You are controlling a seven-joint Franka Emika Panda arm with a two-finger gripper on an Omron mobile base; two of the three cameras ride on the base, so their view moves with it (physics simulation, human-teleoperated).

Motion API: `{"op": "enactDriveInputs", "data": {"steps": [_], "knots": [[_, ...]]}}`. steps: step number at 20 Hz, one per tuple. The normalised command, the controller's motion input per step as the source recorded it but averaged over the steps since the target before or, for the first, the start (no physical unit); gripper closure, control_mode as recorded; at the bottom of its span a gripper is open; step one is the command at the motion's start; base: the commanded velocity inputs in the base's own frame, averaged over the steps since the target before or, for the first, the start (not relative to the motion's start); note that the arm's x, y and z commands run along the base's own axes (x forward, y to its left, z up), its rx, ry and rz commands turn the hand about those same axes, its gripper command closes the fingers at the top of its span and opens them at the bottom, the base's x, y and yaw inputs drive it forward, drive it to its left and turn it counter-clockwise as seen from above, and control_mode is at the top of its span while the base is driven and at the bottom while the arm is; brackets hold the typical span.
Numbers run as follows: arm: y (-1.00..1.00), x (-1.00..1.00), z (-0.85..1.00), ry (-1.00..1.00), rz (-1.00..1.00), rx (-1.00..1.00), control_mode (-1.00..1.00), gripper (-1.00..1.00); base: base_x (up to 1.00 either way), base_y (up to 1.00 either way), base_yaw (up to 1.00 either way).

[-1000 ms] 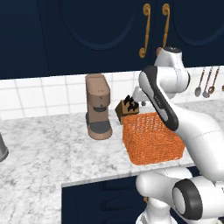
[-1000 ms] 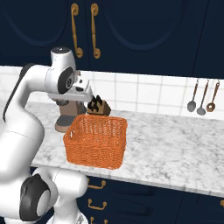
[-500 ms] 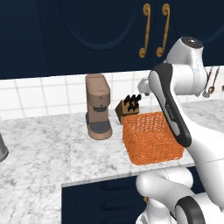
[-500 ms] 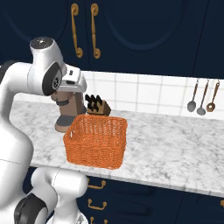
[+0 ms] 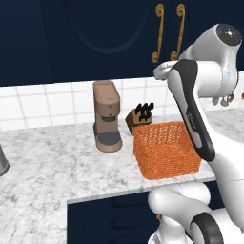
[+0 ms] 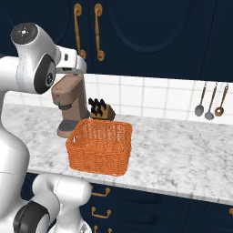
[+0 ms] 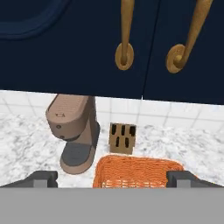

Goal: Open the cabinet, pick up the bread from the cabinet and place it in the basket. Then move the basket to the dining counter.

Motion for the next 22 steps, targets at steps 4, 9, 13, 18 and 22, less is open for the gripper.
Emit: {"op": "enactDriveInputs", "data": {"steps": [4, 9, 13, 18, 22], "knots": [[-0.02, 0.05, 0.56, -0.22, 0.00, 0.00, -1.00, -1.00, 0.00, 0.00, 0.00], [0.00, 0.17, 0.54, -0.20, 0.00, 0.00, -1.00, -1.00, 0.00, 0.00, 0.00], [-0.01, 0.29, 0.33, 0.00, 0.00, 0.00, -1.00, -1.00, 0.00, 0.00, 0.00], [-0.08, 0.41, 0.04, 0.00, 0.01, 0.00, -1.00, -1.00, 0.00, 0.00, 0.00], [-0.10, 0.48, 0.00, 0.00, 0.02, 0.00, -1.00, -1.00, 0.00, 0.00, 0.00]]}}
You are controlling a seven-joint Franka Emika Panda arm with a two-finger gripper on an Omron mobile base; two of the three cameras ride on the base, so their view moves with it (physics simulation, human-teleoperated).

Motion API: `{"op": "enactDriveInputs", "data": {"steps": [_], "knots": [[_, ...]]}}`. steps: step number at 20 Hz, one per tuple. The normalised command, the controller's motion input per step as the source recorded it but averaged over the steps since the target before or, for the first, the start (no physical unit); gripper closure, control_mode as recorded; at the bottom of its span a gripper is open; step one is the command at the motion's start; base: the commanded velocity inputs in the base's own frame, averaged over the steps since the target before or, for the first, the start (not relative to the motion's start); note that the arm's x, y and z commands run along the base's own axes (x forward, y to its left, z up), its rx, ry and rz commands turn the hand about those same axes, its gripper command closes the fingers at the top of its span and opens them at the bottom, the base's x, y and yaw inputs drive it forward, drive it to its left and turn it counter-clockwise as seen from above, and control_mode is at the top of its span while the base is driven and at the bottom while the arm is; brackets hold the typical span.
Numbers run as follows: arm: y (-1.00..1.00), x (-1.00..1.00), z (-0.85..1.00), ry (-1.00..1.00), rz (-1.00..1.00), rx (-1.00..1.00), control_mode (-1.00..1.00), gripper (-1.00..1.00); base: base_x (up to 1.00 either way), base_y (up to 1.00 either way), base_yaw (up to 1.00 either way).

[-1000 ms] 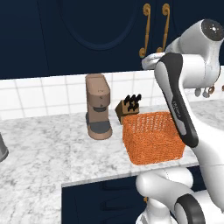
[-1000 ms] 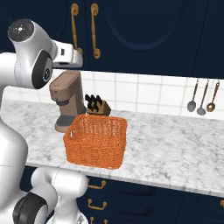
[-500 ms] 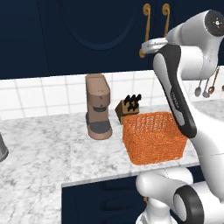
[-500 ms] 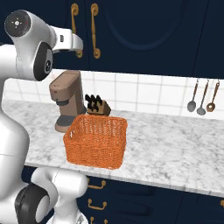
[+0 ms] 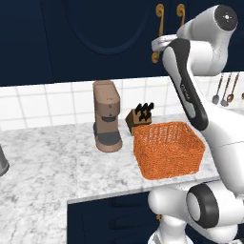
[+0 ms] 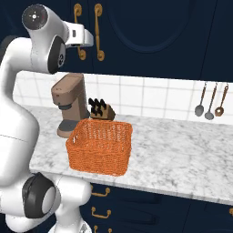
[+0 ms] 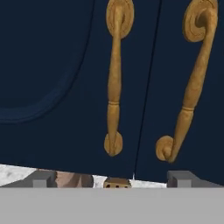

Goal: Open the cabinet, pick up the bread from the cabinet and place it in the basket. Then move the basket to the dining counter.

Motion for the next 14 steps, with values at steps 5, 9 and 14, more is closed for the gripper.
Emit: {"op": "enactDriveInputs", "data": {"steps": [5, 9, 14], "knots": [[-0.01, 0.54, 0.00, 0.00, 0.00, 0.00, -1.00, -1.00, 0.00, 0.00, 0.00], [0.00, 0.50, 0.00, 0.00, -0.01, 0.00, -1.00, -1.00, 0.00, 0.00, 0.00], [0.00, 0.54, 0.00, 0.00, -0.02, 0.00, -1.00, -1.00, 0.00, 0.00, 0.00]]}}
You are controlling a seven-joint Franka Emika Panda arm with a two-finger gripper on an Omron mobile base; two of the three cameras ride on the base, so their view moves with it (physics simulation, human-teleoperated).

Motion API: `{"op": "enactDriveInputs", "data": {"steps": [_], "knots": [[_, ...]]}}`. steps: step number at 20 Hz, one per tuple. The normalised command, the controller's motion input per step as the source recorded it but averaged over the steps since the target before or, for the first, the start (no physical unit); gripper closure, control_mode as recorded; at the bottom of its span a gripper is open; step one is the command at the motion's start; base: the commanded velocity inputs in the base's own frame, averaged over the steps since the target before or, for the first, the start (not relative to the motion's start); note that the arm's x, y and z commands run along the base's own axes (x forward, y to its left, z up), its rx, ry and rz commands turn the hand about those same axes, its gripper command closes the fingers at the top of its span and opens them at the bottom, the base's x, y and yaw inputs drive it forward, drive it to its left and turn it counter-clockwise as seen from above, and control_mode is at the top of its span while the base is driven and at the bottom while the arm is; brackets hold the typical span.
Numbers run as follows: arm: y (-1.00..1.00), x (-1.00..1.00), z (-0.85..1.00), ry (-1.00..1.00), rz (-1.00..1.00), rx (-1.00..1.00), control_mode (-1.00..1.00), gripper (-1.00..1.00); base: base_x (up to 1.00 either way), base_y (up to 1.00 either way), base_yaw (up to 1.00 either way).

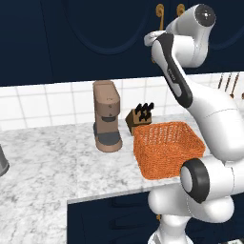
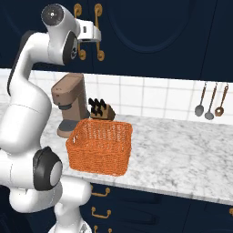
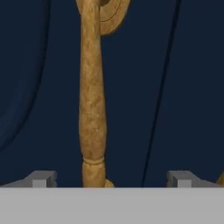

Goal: Open the cabinet, pick up the bread from the cabinet and place it in the basket. Then move the basket to the dining counter.

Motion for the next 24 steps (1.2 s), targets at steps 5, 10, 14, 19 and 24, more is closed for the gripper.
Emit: {"op": "enactDriveInputs", "data": {"steps": [5, 10, 14, 19, 24], "knots": [[0.12, 0.54, 0.00, 0.00, -0.03, -0.01, -1.00, -1.00, 0.00, 0.00, 0.00], [0.00, 0.46, -0.02, 0.00, 0.00, 0.00, -1.00, -1.00, 0.00, 0.00, 0.00], [0.21, 0.41, -0.56, -0.19, 0.00, -0.01, -1.00, -1.00, 0.00, 0.00, 0.00], [0.25, 0.91, -0.91, -0.12, 0.00, 0.00, -1.00, 1.00, 0.00, 0.00, 0.00], [0.77, 0.43, -0.38, 0.06, -0.07, 0.03, -1.00, 1.00, 0.00, 0.00, 0.00]]}}
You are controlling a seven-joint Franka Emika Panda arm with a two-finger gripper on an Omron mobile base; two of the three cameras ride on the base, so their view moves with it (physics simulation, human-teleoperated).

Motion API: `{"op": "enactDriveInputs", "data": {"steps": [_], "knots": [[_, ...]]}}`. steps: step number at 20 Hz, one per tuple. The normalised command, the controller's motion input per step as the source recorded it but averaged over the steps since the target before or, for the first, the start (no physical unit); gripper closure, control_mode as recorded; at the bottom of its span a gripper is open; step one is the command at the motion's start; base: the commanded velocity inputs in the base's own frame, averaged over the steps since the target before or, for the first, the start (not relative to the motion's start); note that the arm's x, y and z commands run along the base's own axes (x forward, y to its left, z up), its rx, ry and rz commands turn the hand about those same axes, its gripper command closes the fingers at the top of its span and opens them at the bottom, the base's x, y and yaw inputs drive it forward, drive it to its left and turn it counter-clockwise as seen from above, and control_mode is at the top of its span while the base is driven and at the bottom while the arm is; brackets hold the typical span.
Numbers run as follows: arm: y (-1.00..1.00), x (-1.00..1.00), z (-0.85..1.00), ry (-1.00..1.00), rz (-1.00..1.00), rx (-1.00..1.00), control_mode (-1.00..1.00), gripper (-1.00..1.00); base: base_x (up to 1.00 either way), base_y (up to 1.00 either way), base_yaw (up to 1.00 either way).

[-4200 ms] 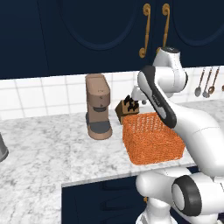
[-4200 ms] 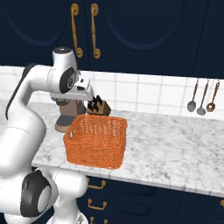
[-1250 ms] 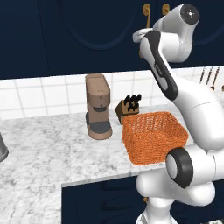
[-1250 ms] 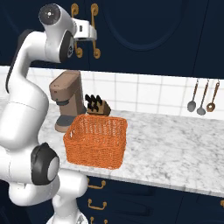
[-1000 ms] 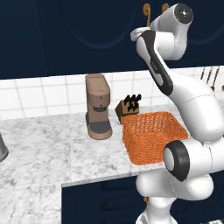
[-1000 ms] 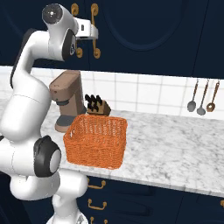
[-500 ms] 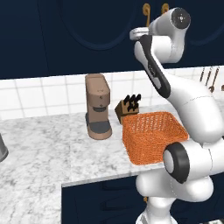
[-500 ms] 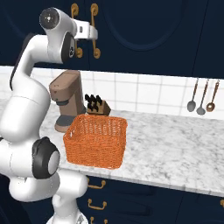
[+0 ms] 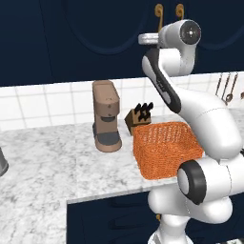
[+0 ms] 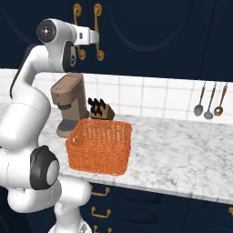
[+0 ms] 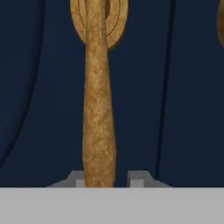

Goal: Open the cabinet, pick up the bread from the cabinet and place it in the basket. Then move the basket to the dining counter.

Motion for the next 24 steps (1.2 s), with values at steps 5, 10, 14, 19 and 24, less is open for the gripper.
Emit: {"op": "enactDriveInputs", "data": {"steps": [5, 10, 14, 19, 24], "knots": [[1.00, -0.20, -0.28, 0.14, 0.00, 0.12, -1.00, 1.00, 0.00, 0.00, 0.00], [1.00, -0.79, -0.13, 0.02, 0.00, 0.11, -1.00, 1.00, 0.00, 0.00, 0.00], [1.00, -1.00, -0.16, -0.11, 0.00, 0.07, -1.00, 1.00, 0.00, 0.00, 0.00], [1.00, -1.00, -0.13, -0.12, 0.00, 0.02, -1.00, 1.00, 0.00, 0.00, 0.00], [1.00, -1.00, -0.06, -0.10, 0.00, 0.03, -1.00, 1.00, 0.00, 0.00, 0.00]]}}
